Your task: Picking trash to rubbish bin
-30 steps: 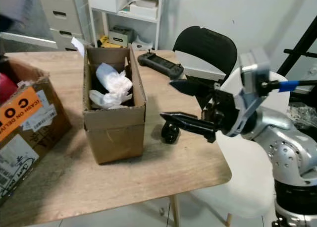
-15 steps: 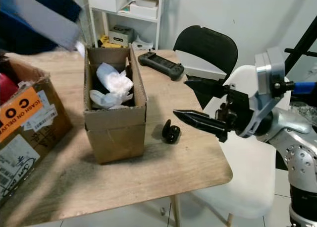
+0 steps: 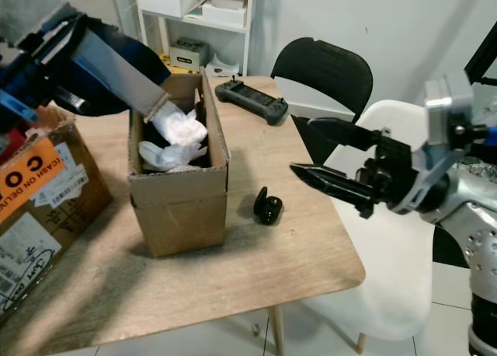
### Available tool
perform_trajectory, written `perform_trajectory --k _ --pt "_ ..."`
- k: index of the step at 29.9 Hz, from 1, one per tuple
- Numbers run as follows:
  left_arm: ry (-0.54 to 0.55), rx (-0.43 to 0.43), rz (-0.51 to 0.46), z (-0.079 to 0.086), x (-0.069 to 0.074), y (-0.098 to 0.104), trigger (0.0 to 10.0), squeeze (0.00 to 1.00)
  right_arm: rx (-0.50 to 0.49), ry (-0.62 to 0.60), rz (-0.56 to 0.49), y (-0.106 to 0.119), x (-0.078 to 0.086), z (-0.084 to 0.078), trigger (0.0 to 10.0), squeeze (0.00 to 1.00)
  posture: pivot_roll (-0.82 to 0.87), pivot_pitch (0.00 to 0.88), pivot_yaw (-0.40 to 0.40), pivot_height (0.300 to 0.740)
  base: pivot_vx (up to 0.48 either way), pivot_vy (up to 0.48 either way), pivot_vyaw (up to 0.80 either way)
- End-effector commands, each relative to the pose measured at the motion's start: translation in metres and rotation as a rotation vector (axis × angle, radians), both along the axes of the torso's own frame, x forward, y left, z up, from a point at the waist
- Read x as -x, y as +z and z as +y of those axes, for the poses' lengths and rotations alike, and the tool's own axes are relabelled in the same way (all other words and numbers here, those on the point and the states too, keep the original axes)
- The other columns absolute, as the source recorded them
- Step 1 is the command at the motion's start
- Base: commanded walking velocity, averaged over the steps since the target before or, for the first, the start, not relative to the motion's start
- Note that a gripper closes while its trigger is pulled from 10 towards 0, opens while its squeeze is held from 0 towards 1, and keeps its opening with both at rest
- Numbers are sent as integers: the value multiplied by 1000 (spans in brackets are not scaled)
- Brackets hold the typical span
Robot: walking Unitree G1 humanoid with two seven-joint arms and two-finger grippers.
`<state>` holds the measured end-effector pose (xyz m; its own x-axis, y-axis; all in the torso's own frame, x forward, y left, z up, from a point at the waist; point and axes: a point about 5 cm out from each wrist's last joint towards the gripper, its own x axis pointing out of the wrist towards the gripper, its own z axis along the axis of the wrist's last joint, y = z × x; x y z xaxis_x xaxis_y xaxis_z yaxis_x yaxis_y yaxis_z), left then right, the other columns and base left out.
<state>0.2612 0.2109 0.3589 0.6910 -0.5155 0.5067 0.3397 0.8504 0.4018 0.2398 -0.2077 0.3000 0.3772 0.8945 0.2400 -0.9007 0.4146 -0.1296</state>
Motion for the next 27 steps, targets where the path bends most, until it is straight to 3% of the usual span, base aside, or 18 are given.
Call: perform_trajectory --k 1,8,13,25,27 --pt "-22 -7 -7 -5 1 -4 10000 0 -1 -11 -8 2 3 -4 10000 0 28 118 -52 740 0 0 0" --pt "17 -75 -23 -13 -4 -6 10000 0 1 -15 -3 0 4 -4 10000 0 21 115 -49 740 0 0 0" --pt "53 -213 -77 -28 -6 -7 10000 0 -23 -47 10 -2 0 -10 10000 0 25 109 -50 740 0 0 0" --pt "39 -282 -175 -38 1 8 10000 0 -36 -94 47 -11 -7 -16 10000 0 27 108 -49 740 0 0 0" --pt "24 -327 -201 -43 5 12 10000 0 -43 -106 47 -12 -7 -16 10000 0 26 113 -44 740 0 0 0"
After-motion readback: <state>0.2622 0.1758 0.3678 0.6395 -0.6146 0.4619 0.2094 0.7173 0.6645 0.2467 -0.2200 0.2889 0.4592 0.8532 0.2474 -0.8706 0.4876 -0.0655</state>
